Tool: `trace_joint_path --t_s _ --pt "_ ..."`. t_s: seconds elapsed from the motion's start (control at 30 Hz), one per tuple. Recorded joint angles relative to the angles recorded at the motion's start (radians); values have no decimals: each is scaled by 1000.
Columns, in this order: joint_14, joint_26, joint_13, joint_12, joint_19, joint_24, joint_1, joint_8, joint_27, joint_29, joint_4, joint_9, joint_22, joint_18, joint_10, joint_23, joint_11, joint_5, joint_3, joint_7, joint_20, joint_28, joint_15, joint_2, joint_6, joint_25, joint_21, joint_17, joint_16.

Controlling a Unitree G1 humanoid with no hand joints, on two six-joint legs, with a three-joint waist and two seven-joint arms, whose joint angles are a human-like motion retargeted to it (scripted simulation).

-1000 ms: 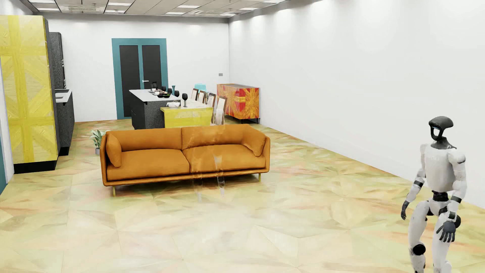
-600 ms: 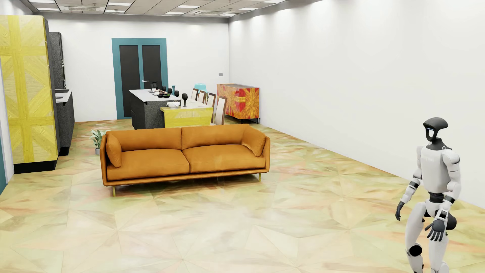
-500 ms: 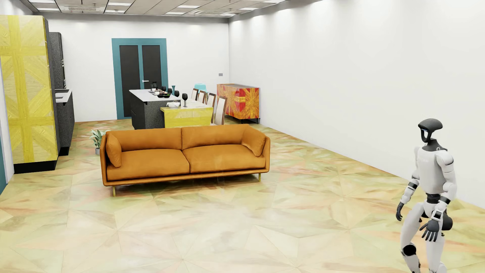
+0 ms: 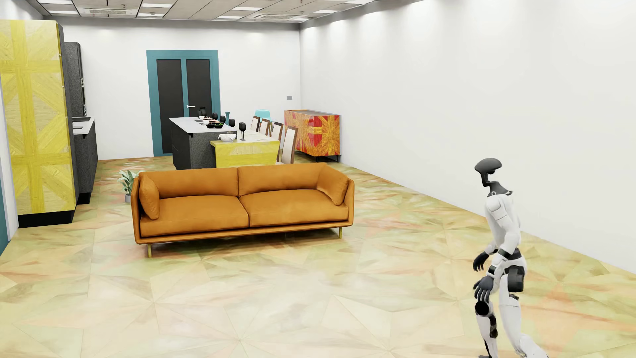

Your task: Go to fabric sofa

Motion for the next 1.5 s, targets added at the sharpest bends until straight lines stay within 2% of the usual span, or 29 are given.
trace_joint_path --t_s 0.03,0.1,0.17,0.27,0.33,0.4,0.43,0.47,0.53,0.57,0.63,0.7,0.77,0.83,0.87,0.9,0.93,0.97,1.0,1.03,1.1,1.17,1.23,1.27,1.3,1.33,1.4,1.43,1.5 --pt "-99 25 -27 41 2 11 -162 17 -23 2 -61 10 20 81 226 -30 -24 77 32 -207 15 -7 -37 62 9 -20 9 15 5" --pt "-258 71 -89 92 14 58 -457 68 -53 -1 -301 23 88 -26 495 -75 -147 185 73 -463 8 -78 -75 232 13 -30 31 33 3" --pt "-340 106 -157 118 33 88 -672 123 -51 18 -402 25 158 -59 410 -88 -300 241 99 -485 9 -159 -90 433 3 -26 72 24 -29" --pt "-277 94 -318 178 61 117 -815 217 -43 93 -388 35 170 36 -138 -70 -463 273 141 -374 23 -260 -119 727 -13 -11 204 -23 -81" --pt "-198 73 -409 225 93 143 -804 297 -14 62 -446 52 137 -36 -494 18 -490 235 168 -482 61 -221 -86 900 -32 55 274 -27 -135" --pt "-67 80 -407 247 148 154 -784 344 74 -13 -407 65 132 1 -336 188 -345 175 186 -353 102 -149 152 974 -41 148 274 -7 -196" --pt "-107 88 -380 232 257 158 -773 365 141 -53 -420 74 149 90 -196 281 -145 140 194 -349 107 -135 365 928 -50 186 249 -3 -217" --pt "-209 97 -343 193 327 162 -738 353 211 -87 -435 86 171 103 -104 366 113 98 196 -347 101 -137 535 819 -58 216 218 5 -216" --pt "-336 98 -276 67 220 191 -592 347 270 -51 -474 102 204 91 -118 525 473 67 171 -346 49 -153 412 510 -70 245 219 23 -171" --pt "-365 93 -238 -7 215 213 -499 339 263 43 -489 100 197 70 -188 565 505 77 148 -357 10 -150 371 361 -70 241 271 22 -143" --pt "-403 12 -120 -102 197 233 -310 288 170 238 -513 80 173 54 -328 564 331 91 96 -395 -58 -108 289 151 -58 252 343 -27 -96" --pt "-496 -74 48 -203 178 225 -152 292 145 301 -530 58 124 60 -366 456 -20 97 47 -416 -149 -105 284 33 -42 306 244 -74 -67" --pt "-578 -144 219 -280 197 192 -3 310 148 189 -522 40 22 42 -374 308 -501 75 4 -450 -221 -99 307 16 -37 312 51 -71 -32" --pt "-545 -183 328 -272 197 90 116 181 174 -43 -484 29 -88 -3 -293 233 -641 35 -37 -495 -217 -31 291 47 -43 276 -121 19 -21" --pt "-414 -185 342 -239 76 34 120 160 205 -127 -435 31 -128 -33 -157 240 -498 43 -55 -509 -200 0 429 38 -37 259 -161 80 -6" --pt "-170 -173 328 -195 6 -1 64 131 239 -145 -397 37 -149 -55 73 272 -340 52 -63 -537 -181 17 449 44 -26 247 -164 124 8" --pt "30 -142 287 -155 20 -10 -40 109 256 -89 -329 44 -145 -90 318 322 -225 68 -63 -516 -162 22 351 72 -11 235 -133 142 14" --pt "27 -96 228 -131 24 3 -157 92 252 16 -258 50 -108 -62 501 374 -179 102 -50 -496 -148 21 263 129 7 218 -76 139 11" --pt "-70 -40 158 -119 28 24 -277 88 230 118 -243 51 -38 35 598 413 -203 149 -25 -490 -139 11 207 214 24 192 -7 121 0" --pt "-149 19 82 -107 36 49 -374 104 202 173 -237 48 49 38 596 434 -271 199 1 -455 -134 -16 175 315 34 156 63 98 -15" --pt "-246 119 -71 -53 51 102 -520 178 146 174 -270 32 196 27 406 426 -390 279 50 -386 -132 -140 114 511 37 65 202 50 -39" --pt "-249 117 -236 59 51 146 -616 254 87 140 -306 14 238 7 44 360 -405 317 95 -356 -124 -306 5 655 28 10 322 27 -31" --pt "-203 103 -341 189 66 149 -604 369 26 77 -363 -1 203 -63 -477 229 -406 311 135 -466 -47 -322 -117 801 21 56 326 29 -73" --pt "-264 111 -344 253 74 136 -597 402 -7 20 -349 -6 192 -111 -581 153 -377 302 149 -465 8 -270 -167 886 25 119 285 41 -107" --pt "-163 123 -322 296 80 128 -587 393 -40 -39 -330 -8 201 -120 -541 80 -295 273 158 -391 45 -224 -147 936 32 185 238 40 -142" --pt "24 139 -290 313 127 135 -623 379 -60 -82 -345 -1 231 -22 -349 14 -120 219 167 -385 53 -204 -31 933 31 230 196 22 -173" --pt "-185 170 -218 278 271 191 -644 361 -32 -150 -362 26 288 61 -14 -35 382 113 169 -347 25 -229 286 758 10 250 111 23 -177" --pt "-251 168 -203 235 243 221 -593 342 25 -177 -371 37 279 54 8 10 555 26 160 -326 11 -239 263 621 -5 246 89 49 -164" --pt "-283 103 -217 149 68 269 -450 283 162 -93 -406 46 184 49 -93 201 604 -57 118 -303 3 -163 210 389 -33 210 167 52 -131"
